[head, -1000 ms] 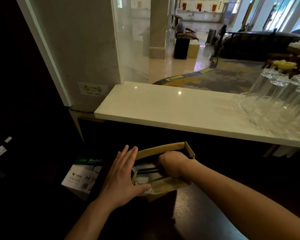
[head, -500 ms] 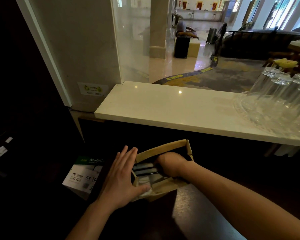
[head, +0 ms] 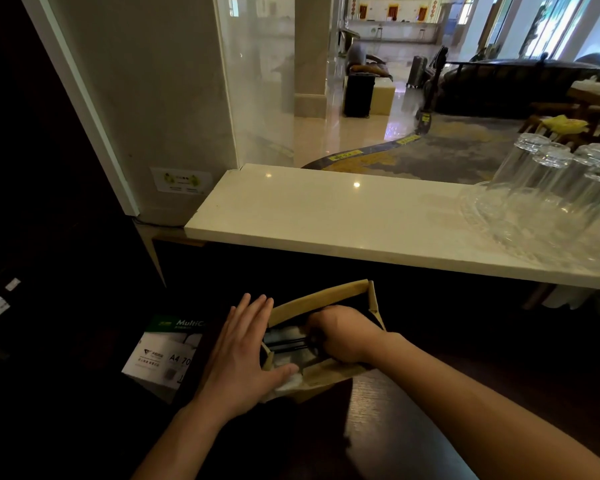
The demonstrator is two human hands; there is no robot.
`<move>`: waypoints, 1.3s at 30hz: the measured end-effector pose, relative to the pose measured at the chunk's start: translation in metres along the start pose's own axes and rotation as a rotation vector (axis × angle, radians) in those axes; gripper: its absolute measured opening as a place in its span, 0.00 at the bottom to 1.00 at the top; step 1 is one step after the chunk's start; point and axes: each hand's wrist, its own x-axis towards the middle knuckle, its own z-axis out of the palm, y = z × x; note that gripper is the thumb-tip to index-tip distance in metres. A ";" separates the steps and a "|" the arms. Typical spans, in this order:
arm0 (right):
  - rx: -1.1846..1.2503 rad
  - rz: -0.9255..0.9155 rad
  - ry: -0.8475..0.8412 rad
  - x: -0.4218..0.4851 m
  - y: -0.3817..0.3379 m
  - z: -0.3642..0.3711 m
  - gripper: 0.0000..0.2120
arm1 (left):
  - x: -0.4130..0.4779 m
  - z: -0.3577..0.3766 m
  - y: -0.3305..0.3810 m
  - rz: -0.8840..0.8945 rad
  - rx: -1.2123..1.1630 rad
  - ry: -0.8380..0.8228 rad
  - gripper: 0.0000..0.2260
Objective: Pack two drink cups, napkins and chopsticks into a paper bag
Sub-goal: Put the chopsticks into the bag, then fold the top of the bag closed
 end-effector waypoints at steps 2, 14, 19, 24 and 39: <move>0.017 -0.009 0.026 -0.007 -0.003 -0.007 0.10 | 0.004 0.005 -0.005 -0.003 -0.003 0.017 0.44; 0.231 0.042 0.439 -0.082 -0.002 -0.046 0.09 | -0.009 0.006 -0.005 -0.091 -0.375 0.146 0.35; 0.335 0.158 0.707 -0.116 0.022 -0.038 0.13 | -0.037 0.009 -0.015 -0.176 -0.641 0.201 0.38; 0.464 0.415 0.601 -0.133 0.043 -0.007 0.26 | -0.055 0.020 -0.022 -0.215 -0.582 0.166 0.45; 0.468 0.256 0.606 -0.095 0.045 0.018 0.11 | -0.029 0.039 -0.010 -0.017 -0.186 0.462 0.06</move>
